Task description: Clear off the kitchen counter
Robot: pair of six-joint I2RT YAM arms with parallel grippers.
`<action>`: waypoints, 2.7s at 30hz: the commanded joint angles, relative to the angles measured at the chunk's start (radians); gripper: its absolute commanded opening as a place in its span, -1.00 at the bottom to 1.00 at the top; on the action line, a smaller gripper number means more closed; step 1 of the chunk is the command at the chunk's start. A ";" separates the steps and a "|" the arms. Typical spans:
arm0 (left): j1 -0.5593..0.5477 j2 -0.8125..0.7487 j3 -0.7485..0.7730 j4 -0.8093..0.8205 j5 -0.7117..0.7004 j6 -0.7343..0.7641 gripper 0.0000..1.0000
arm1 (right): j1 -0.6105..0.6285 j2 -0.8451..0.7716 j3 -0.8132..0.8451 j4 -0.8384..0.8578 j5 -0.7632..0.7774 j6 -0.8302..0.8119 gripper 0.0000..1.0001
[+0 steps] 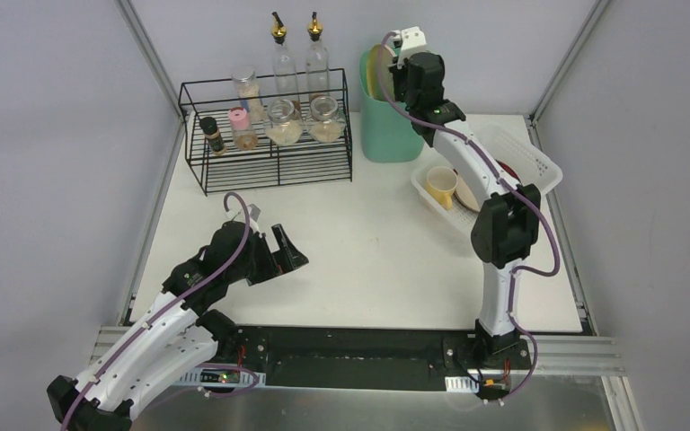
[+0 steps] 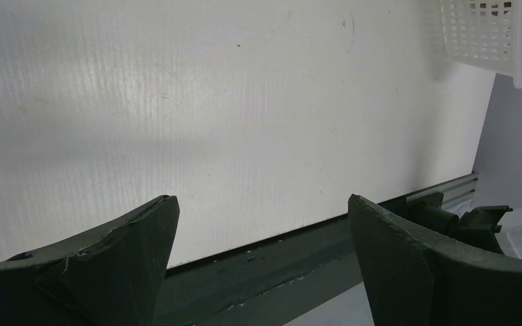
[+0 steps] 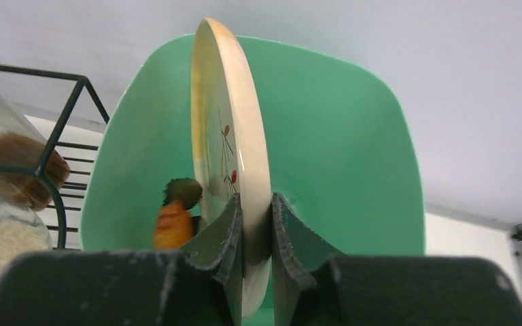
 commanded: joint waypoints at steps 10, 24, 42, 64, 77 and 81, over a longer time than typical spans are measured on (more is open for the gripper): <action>-0.005 -0.018 -0.013 0.012 0.024 0.007 0.98 | 0.075 -0.154 0.087 0.471 0.126 -0.360 -1.00; -0.005 -0.011 -0.008 0.012 0.027 0.019 0.98 | 0.070 -0.343 -0.048 0.542 0.223 -0.380 -1.00; -0.005 0.015 0.031 0.023 0.091 0.047 0.98 | -0.207 -0.741 -0.301 -0.034 0.327 0.164 -1.00; -0.006 0.095 0.089 0.057 0.172 0.085 0.98 | -0.629 -0.736 -0.673 -0.225 0.033 0.763 -1.00; -0.005 0.070 0.051 0.061 0.166 0.078 0.98 | -0.638 -0.723 -0.838 -0.021 -0.020 0.820 -1.00; -0.006 0.067 0.047 0.061 0.166 0.075 0.98 | -0.640 -0.703 -0.885 0.052 -0.039 0.853 -1.00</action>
